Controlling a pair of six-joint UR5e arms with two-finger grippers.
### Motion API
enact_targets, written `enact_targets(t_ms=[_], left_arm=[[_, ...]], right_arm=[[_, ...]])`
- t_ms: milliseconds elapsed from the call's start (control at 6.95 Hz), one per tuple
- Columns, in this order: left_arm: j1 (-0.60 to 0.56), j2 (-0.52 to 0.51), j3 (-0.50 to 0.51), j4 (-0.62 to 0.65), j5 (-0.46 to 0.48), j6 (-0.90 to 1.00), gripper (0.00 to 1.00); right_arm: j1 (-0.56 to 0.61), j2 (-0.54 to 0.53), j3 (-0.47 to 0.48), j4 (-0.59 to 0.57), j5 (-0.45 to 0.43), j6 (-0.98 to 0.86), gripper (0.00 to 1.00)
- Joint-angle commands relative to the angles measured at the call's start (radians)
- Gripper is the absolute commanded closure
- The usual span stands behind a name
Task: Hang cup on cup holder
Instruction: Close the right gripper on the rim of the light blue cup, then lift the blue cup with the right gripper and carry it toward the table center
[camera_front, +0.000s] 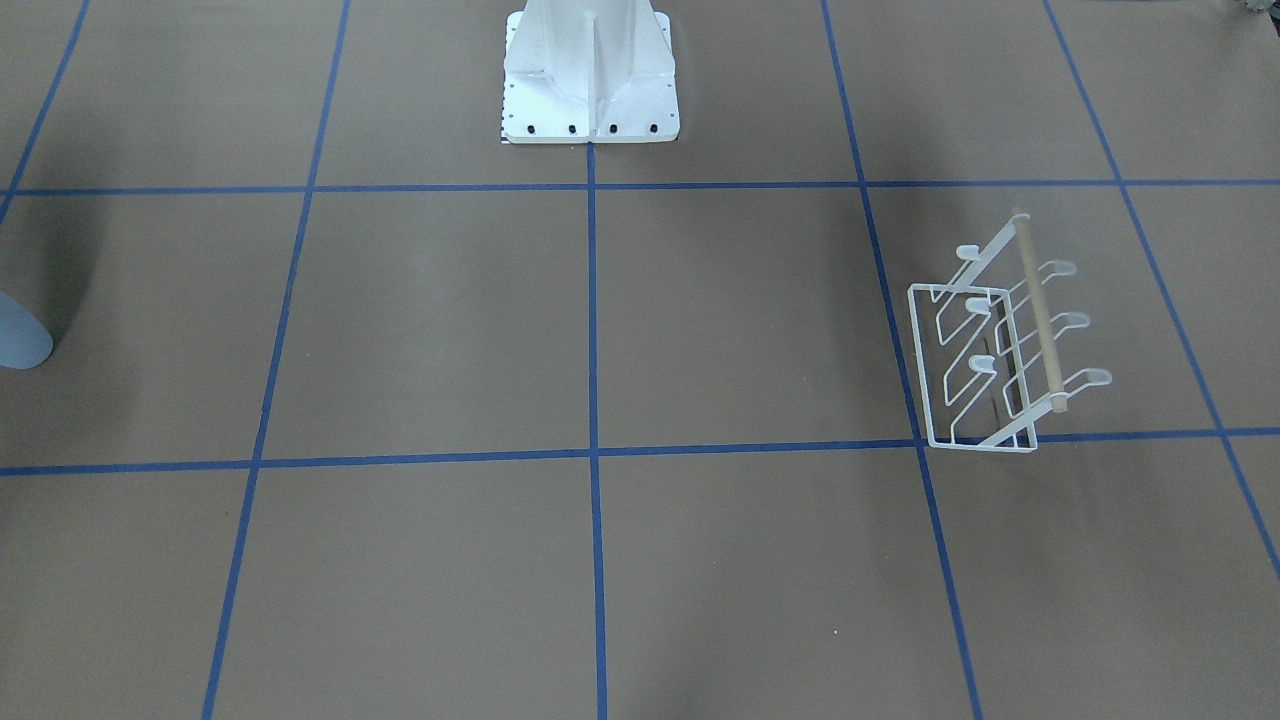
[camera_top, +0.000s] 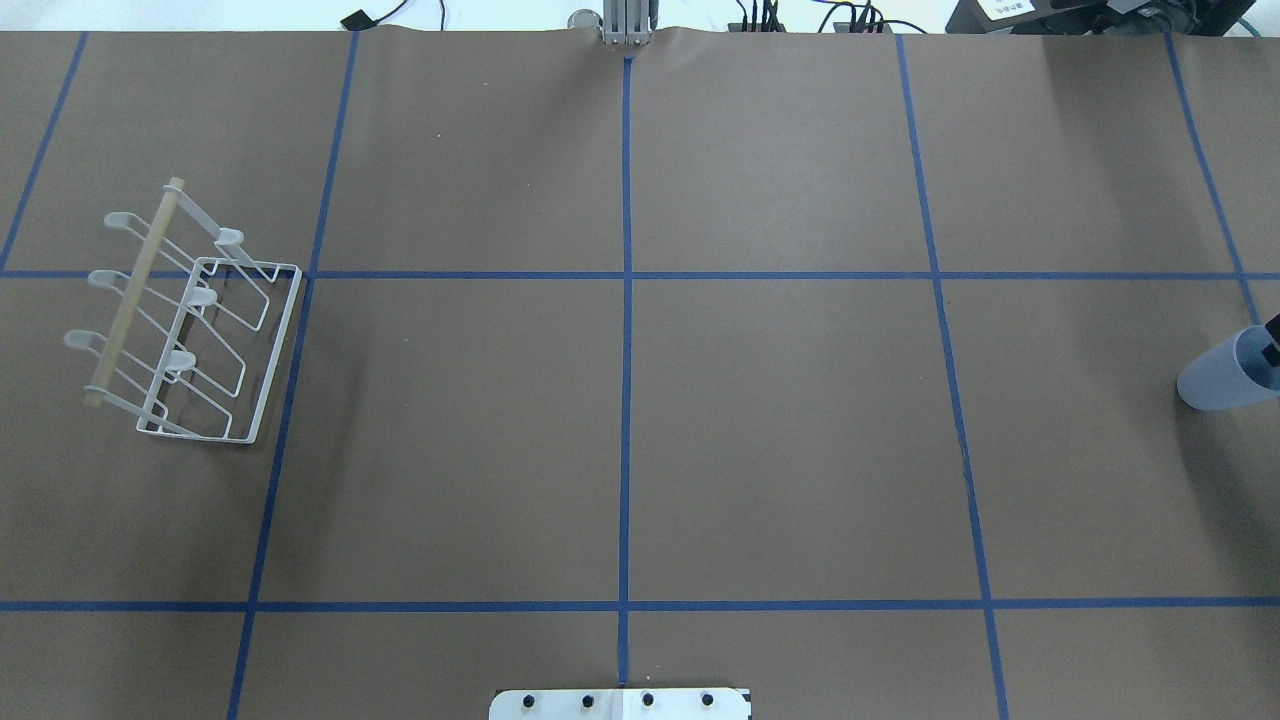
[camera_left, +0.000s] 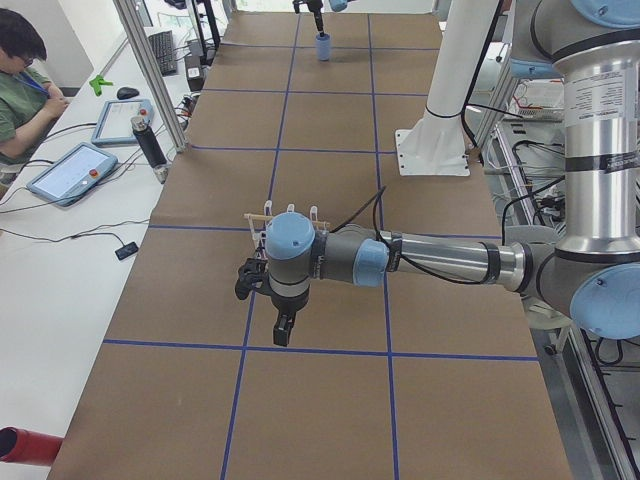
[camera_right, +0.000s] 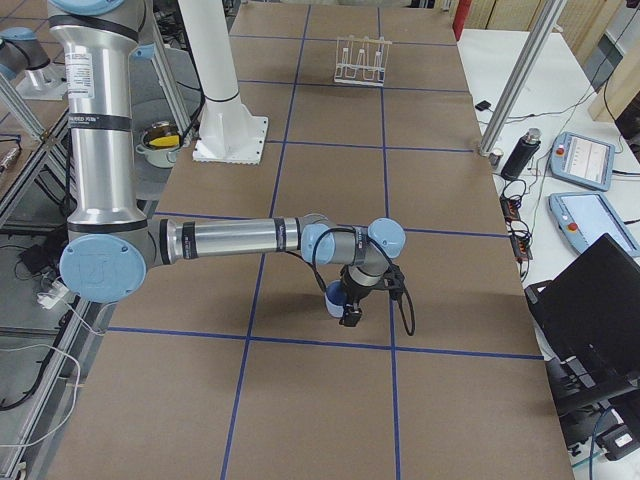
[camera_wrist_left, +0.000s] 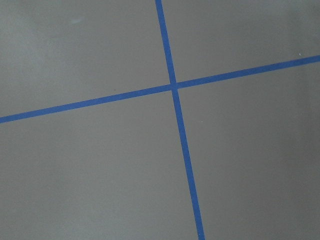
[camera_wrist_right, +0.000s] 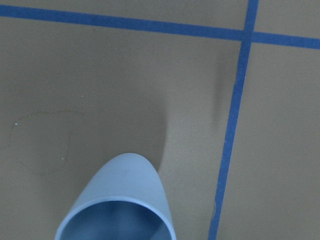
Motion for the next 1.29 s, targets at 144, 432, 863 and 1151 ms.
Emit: enact_targets(t_ms=[144,432,863,1151], left_arm=[[0.000,0.000,-0.007,-0.001,0.000,0.000,0.01],[0.000,0.000,-0.005,-0.001,0.000,0.000,0.01],[0.000,0.002,-0.008,-0.001,0.000,0.000,0.01],[0.000,0.000,-0.007,-0.001,-0.023,0.000,0.01]], right_arm=[[-0.010,0.004,-0.018,0.010,0.004,0.002,0.99],[-0.014,0.004,-0.018,0.027,0.013,0.005,1.00],[-0.013,0.001,0.045,0.029,0.071,-0.004,1.00],[-0.011,0.013,0.177,0.029,0.170,0.005,1.00]])
